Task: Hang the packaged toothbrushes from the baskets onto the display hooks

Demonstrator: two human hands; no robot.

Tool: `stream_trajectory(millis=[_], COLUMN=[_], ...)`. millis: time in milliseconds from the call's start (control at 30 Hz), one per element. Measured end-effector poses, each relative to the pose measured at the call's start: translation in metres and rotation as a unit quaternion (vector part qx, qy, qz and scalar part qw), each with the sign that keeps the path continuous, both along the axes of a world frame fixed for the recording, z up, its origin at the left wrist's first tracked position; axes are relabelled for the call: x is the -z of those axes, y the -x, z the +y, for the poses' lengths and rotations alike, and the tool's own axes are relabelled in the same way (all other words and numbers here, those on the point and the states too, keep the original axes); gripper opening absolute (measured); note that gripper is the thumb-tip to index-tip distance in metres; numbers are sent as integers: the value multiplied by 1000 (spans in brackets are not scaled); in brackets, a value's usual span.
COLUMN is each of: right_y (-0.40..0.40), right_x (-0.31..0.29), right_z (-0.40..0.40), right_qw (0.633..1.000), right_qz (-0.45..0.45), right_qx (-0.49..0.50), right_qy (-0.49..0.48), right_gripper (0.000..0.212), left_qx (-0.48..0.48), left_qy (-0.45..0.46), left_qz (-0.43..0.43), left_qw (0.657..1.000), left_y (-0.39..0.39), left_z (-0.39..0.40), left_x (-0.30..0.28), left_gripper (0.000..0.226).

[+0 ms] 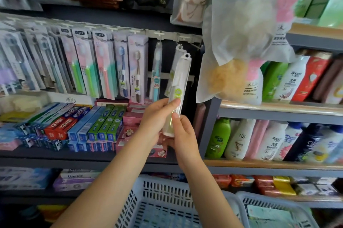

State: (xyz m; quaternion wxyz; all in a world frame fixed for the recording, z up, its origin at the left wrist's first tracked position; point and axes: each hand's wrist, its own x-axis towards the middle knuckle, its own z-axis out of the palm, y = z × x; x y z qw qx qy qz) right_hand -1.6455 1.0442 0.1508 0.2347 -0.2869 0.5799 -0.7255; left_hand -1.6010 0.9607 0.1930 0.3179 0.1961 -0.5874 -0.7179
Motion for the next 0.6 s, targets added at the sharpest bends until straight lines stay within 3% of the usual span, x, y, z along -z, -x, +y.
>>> stream_trajectory(millis=[233, 600], right_y=[8, 13], right_x=[-33, -44], right_z=[-6, -19], right_qw=[999, 998], right_qz=[22, -28], right_qx=[19, 44], right_qy=[37, 32], right_gripper=[36, 41], left_qx=[-10, -67], left_qy=[21, 32], left_qz=[5, -15], left_qw=[1000, 997], left_y=[7, 18], left_z=[0, -7], left_x=[-24, -35], left_gripper=[16, 16])
